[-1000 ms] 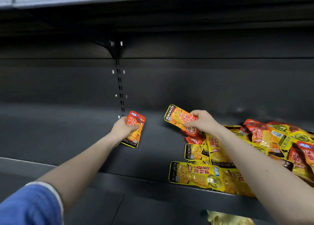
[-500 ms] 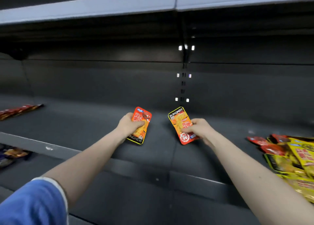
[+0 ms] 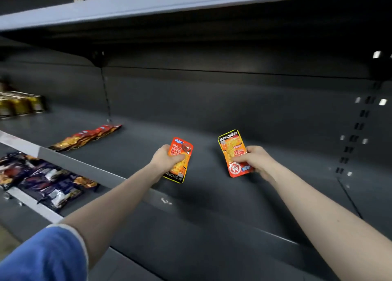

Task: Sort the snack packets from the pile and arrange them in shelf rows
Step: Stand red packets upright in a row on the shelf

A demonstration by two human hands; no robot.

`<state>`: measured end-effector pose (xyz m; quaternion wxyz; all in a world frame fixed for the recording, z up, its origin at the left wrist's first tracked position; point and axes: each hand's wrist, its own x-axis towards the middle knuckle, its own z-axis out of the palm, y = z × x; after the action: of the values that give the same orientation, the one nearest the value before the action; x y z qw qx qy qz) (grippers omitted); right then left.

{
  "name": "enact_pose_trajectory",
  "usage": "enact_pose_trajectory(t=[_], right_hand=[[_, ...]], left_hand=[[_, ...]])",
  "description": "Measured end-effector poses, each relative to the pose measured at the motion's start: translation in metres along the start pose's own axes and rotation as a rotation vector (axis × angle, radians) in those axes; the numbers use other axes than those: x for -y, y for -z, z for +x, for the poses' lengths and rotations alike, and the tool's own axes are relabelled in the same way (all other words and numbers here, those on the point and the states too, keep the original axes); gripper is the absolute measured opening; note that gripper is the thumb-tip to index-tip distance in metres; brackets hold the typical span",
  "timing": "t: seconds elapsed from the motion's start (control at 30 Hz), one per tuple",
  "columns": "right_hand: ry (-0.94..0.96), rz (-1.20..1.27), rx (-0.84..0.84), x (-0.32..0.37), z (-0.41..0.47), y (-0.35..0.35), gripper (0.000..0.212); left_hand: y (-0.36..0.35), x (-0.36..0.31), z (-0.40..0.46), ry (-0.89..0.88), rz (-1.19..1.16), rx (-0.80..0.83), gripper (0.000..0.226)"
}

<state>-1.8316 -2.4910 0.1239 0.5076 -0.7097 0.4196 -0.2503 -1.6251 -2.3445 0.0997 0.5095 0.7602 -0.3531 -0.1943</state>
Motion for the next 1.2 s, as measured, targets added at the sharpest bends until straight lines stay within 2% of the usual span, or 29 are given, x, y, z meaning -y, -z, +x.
enact_pose_trajectory(t=[0.2,0.4,0.5,0.57,0.93,1.2], right_hand=[[0.069,-0.03,0.06,0.03,0.065,-0.058,0.014],[0.092,-0.051,0.122,0.069,0.113,-0.12,0.027],[0.09,-0.076,0.141,0.082,0.126,-0.156,0.026],[0.085,-0.088,0.136,0.089,0.135,-0.183,0.028],[-0.007,-0.067,-0.079,0.121,0.154,-0.337,0.023],[-0.047,-0.036,-0.158,0.135,0.145,-0.373,0.025]], left_hand=[[0.047,0.024,0.061,-0.015,0.077,-0.058,0.019],[0.108,0.035,0.117,-0.022,0.09,-0.049,0.014],[0.138,0.04,0.141,-0.043,0.106,-0.024,0.026],[0.16,0.046,0.161,-0.066,0.089,-0.002,0.025],[0.284,0.103,0.244,-0.21,0.065,0.229,0.014],[0.324,0.116,0.277,-0.201,-0.007,0.326,0.026]])
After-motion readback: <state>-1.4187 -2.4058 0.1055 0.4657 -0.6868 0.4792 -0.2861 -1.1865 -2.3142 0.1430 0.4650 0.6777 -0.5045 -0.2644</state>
